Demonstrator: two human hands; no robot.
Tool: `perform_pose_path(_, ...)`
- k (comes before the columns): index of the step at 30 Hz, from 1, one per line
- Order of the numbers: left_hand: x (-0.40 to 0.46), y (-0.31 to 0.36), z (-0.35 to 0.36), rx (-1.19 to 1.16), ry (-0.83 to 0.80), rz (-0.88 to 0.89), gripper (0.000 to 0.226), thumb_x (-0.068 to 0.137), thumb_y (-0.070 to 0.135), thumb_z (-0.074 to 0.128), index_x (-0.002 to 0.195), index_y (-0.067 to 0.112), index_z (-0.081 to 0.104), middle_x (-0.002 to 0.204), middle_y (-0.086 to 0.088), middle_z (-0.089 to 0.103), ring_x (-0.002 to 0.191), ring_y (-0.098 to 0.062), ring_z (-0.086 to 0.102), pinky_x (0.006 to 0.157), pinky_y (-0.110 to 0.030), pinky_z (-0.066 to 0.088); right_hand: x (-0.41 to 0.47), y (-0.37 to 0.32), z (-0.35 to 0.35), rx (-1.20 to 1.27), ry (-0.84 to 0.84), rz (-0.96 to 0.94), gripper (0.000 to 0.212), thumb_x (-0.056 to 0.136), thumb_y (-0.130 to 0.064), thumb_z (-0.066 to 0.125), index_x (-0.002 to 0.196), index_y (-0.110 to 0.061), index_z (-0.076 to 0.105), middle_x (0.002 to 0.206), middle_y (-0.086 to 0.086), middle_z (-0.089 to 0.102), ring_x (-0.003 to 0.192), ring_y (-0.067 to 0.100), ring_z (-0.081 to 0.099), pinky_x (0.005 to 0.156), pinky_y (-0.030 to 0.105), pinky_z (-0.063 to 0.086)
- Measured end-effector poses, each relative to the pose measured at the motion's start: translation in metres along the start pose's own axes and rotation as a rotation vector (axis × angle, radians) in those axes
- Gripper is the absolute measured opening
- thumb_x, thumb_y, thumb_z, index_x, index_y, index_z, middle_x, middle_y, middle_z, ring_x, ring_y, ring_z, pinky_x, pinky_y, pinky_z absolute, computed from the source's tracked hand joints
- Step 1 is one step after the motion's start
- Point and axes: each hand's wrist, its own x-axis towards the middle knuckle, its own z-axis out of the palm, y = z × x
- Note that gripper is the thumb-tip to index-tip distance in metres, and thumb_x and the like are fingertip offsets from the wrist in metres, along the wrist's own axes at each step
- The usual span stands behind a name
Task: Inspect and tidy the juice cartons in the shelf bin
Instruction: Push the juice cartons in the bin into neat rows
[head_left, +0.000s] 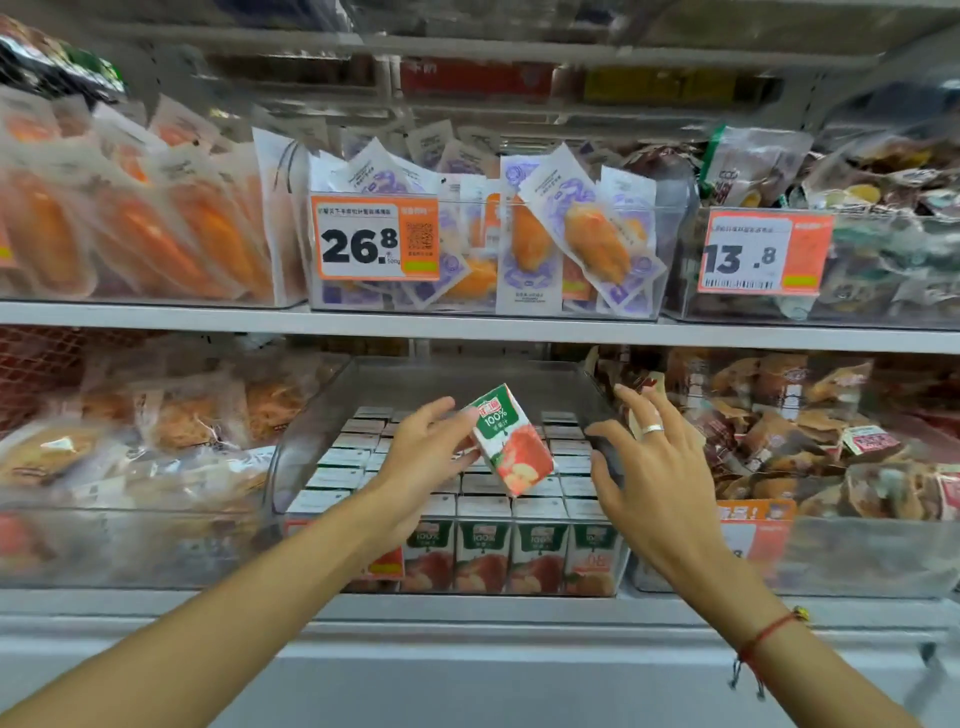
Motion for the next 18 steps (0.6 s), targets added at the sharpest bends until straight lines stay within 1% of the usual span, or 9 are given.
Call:
perform_pose_path(2, -0.028, -0.003, -0.009, 0.049, -0.014, 0.018, 0.049, 0.098, 0.024, 0.057, 0.143, 0.013, 0.041, 0.120, -0.007, 0.065, 0.111, -0.016, 0.063, 0.081, -0.022, 0.054, -0.004, -0.022, -0.011, 0.153, 0.037, -0.043, 0.015, 0.090, -0.021, 0.066, 0.099, -0.012, 0.073, 0.126, 0.010, 0.062, 0.121, 0.032, 0.054, 0.094, 0.042, 0.048)
perform_pose_path(3, -0.040, -0.004, -0.012, 0.085, -0.014, 0.029, 0.047, 0.097, 0.027, 0.057, 0.142, 0.018, 0.044, 0.121, -0.005, 0.066, 0.112, -0.015, 0.062, 0.085, -0.023, 0.053, -0.005, -0.035, -0.019, 0.304, -0.023, -0.018, 0.021, 0.095, -0.028, 0.058, 0.103, -0.015, 0.072, 0.122, 0.004, 0.065, 0.115, 0.023, 0.057, 0.090, 0.034, 0.048)
perform_pose_path(6, -0.067, -0.005, -0.020, 0.191, 0.000, 0.076, 0.045, 0.096, 0.036, 0.057, 0.140, 0.033, 0.046, 0.132, 0.001, 0.061, 0.117, -0.012, 0.059, 0.087, -0.020, 0.049, -0.010, -0.072, -0.033, 0.852, -0.398, 0.184, 0.038, 0.100, -0.047, 0.040, 0.103, -0.022, 0.069, 0.104, -0.010, 0.070, 0.098, 0.002, 0.063, 0.079, 0.014, 0.048)
perform_pose_path(8, -0.078, -0.006, -0.026, 0.233, -0.017, 0.128, 0.046, 0.095, 0.037, 0.057, 0.140, 0.038, 0.045, 0.135, 0.006, 0.056, 0.121, -0.010, 0.056, 0.091, -0.020, 0.048, -0.017, -0.085, -0.034, 1.061, -0.505, 0.267, 0.039, 0.098, -0.051, 0.039, 0.094, -0.026, 0.069, 0.092, -0.013, 0.073, 0.088, -0.005, 0.065, 0.069, 0.006, 0.048)
perform_pose_path(9, -0.082, -0.007, -0.029, 0.243, -0.029, 0.149, 0.047, 0.094, 0.037, 0.057, 0.140, 0.039, 0.044, 0.136, 0.009, 0.054, 0.121, -0.007, 0.055, 0.093, -0.020, 0.047, -0.021, -0.088, -0.032, 1.118, -0.529, 0.288, 0.039, 0.096, -0.054, 0.041, 0.092, -0.028, 0.069, 0.090, -0.015, 0.073, 0.085, -0.008, 0.065, 0.065, 0.004, 0.047)
perform_pose_path(12, -0.089, -0.013, -0.037, 0.259, -0.046, 0.137, 0.046, 0.094, 0.037, 0.058, 0.138, 0.039, 0.046, 0.131, 0.015, 0.053, 0.118, -0.001, 0.053, 0.081, -0.010, 0.048, -0.032, -0.093, -0.027, 1.206, -0.588, 0.321, 0.043, 0.086, -0.062, 0.043, 0.096, -0.029, 0.070, 0.090, -0.016, 0.075, 0.084, -0.004, 0.069, 0.061, 0.008, 0.051)
perform_pose_path(15, -0.091, -0.024, -0.043, 0.221, -0.074, 0.076, 0.042, 0.091, 0.035, 0.061, 0.133, 0.032, 0.054, 0.129, 0.011, 0.061, 0.118, -0.004, 0.058, 0.098, -0.026, 0.050, -0.039, -0.096, -0.021, 1.227, -0.616, 0.314, 0.047, 0.085, -0.063, 0.042, 0.095, -0.029, 0.073, 0.091, -0.010, 0.076, 0.083, 0.003, 0.072, 0.061, 0.011, 0.052)
perform_pose_path(16, -0.091, -0.027, -0.044, 0.201, -0.107, 0.049, 0.040, 0.090, 0.035, 0.063, 0.129, 0.030, 0.057, 0.123, 0.011, 0.066, 0.114, -0.005, 0.062, 0.099, -0.029, 0.051, -0.040, -0.098, -0.020, 1.228, -0.611, 0.316, 0.047, 0.084, -0.064, 0.041, 0.091, -0.032, 0.075, 0.090, -0.009, 0.076, 0.082, 0.004, 0.072, 0.061, 0.011, 0.052)
perform_pose_path(18, -0.091, -0.033, -0.047, 0.193, -0.178, 0.033, 0.034, 0.087, 0.036, 0.067, 0.121, 0.031, 0.061, 0.108, 0.017, 0.072, 0.103, -0.001, 0.067, 0.088, -0.022, 0.055, -0.041, -0.101, -0.019, 1.241, -0.587, 0.329, 0.043, 0.083, -0.065, 0.041, 0.084, -0.041, 0.076, 0.087, -0.010, 0.076, 0.081, 0.002, 0.072, 0.060, 0.010, 0.051)
